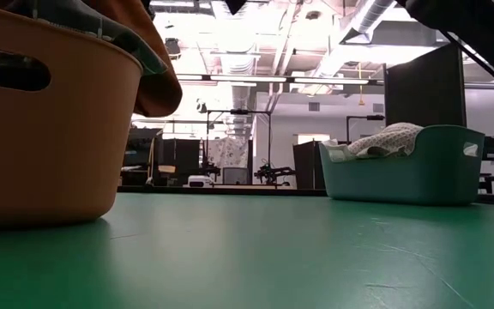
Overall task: Sort towels by color in basket
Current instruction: Adjust the towels in the orange bin
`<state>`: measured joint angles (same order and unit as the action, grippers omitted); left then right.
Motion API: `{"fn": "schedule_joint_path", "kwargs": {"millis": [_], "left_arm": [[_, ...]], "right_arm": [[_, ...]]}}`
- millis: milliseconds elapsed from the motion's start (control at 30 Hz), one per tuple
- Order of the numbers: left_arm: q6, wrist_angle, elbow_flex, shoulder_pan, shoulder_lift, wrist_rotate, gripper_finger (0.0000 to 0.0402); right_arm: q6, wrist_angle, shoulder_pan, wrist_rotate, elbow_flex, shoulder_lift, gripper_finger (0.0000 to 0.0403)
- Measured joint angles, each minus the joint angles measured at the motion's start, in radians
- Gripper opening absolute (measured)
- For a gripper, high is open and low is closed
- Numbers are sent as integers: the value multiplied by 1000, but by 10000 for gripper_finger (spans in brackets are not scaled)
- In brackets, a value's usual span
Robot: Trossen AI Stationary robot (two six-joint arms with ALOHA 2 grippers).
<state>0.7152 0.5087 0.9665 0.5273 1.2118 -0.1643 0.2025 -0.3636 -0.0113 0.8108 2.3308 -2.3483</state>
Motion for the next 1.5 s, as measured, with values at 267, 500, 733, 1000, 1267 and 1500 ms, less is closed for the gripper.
{"fn": "schedule_joint_path", "kwargs": {"millis": [267, 500, 733, 1000, 1267, 1500], "left_arm": [[-20, 0, -2, -4, 0, -19, 331], [-22, 0, -2, -10, 1, -19, 331], [-35, 0, -2, -15, 1, -27, 313], [7, 20, 0, 4, -1, -18, 282], [-31, 4, 1, 30, -3, 0, 281], [-29, -21, 17, 43, -21, -24, 210]], "right_arm": [[54, 23, -2, 8, 1, -43, 165], [10, 35, -5, 23, 1, -44, 146], [-87, 39, 2, 52, 1, -44, 17], [-30, 25, -44, 65, 22, -48, 11], [-42, -6, -82, 29, 22, -42, 11], [-59, -25, -84, -196, 26, -33, 12]]}}
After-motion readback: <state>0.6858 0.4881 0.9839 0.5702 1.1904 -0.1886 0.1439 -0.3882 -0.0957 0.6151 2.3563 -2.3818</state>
